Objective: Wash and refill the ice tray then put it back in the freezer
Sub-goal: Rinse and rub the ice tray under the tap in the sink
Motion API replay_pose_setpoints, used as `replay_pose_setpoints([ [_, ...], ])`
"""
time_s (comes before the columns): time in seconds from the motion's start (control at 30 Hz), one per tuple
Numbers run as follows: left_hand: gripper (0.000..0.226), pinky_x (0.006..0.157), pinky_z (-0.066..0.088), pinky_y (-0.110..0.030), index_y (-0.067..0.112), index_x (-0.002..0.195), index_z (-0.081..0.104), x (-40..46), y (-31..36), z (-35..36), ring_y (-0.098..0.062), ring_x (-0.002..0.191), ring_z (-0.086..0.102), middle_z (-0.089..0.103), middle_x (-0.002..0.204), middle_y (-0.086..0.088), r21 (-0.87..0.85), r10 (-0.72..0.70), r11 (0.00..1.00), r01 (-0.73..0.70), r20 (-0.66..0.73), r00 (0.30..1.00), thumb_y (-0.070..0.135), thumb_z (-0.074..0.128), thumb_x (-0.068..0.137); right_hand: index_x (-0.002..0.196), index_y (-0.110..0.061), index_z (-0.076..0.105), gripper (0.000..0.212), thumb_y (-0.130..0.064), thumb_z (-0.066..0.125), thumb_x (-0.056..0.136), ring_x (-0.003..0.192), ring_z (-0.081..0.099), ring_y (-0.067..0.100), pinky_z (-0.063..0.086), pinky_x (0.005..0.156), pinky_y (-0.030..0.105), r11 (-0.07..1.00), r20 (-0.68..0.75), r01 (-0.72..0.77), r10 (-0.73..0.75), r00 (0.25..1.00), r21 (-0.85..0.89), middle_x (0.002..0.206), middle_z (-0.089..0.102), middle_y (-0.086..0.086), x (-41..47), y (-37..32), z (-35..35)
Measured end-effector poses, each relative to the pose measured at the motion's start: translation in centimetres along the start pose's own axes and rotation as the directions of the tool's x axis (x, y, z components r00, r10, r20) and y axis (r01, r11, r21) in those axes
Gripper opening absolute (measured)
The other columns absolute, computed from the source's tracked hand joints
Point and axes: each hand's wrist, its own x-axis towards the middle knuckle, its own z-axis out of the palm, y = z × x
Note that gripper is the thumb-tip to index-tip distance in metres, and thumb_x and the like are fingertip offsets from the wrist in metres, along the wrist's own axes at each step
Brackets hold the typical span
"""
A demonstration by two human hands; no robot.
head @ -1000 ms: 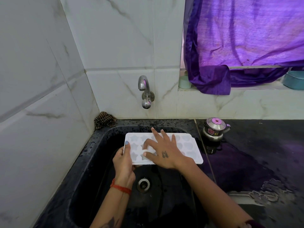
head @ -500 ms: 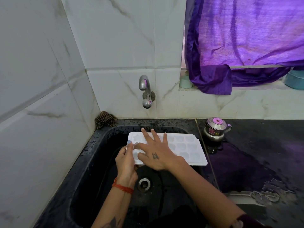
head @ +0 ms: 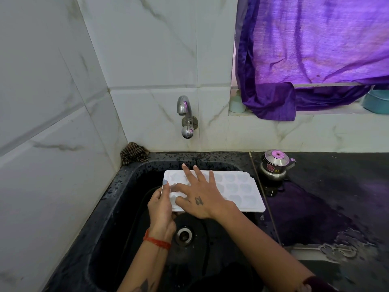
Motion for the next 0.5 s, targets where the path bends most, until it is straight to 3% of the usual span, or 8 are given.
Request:
replay_pose_setpoints([
  [0.23, 0.024, 0.06, 0.051, -0.032, 0.013, 0.081, 0.063, 0.13, -0.17, -0.22, -0.023, 0.068, 0.062, 0.067, 0.085, -0.012, -0.004, 0.008, 1.0, -0.008, -0.002, 1.0, 0.032, 0.056, 0.094, 0.134, -0.042, 0.042, 0.04, -0.045, 0.036, 0.095, 0.147, -0.012, 0.03, -0.009, 0.113, 0.061, 0.999, 0.032, 0.007, -0.008, 0.999, 0.042, 0.16, -0.012, 0.002, 0.07, 0.19, -0.09],
  [0.37, 0.025, 0.051, 0.052, -0.028, 0.013, 0.084, 0.063, 0.14, -0.28, -0.1, -0.021, 0.065, 0.062, 0.067, 0.083, -0.01, 0.008, -0.001, 1.0, 0.001, 0.002, 1.0, 0.034, 0.055, 0.094, 0.13, -0.035, 0.043, 0.038, -0.046, 0.033, 0.095, 0.146, -0.012, 0.031, -0.008, 0.112, 0.062, 1.0, 0.006, -0.01, 0.01, 1.0, -0.002, 0.16, -0.01, 0.003, -0.15, 0.15, 0.19],
  [0.5, 0.025, 0.059, 0.051, -0.031, 0.013, 0.083, 0.063, 0.08, -0.12, -0.08, -0.022, 0.067, 0.062, 0.067, 0.082, -0.01, 0.0, 0.007, 1.0, -0.007, -0.001, 1.0, 0.033, 0.056, 0.094, 0.133, -0.035, 0.04, 0.039, -0.047, 0.031, 0.096, 0.147, -0.012, 0.03, -0.008, 0.113, 0.062, 1.0, -0.024, -0.007, 0.007, 1.0, 0.0, 0.16, -0.01, 0.003, -0.3, 0.12, 0.55],
])
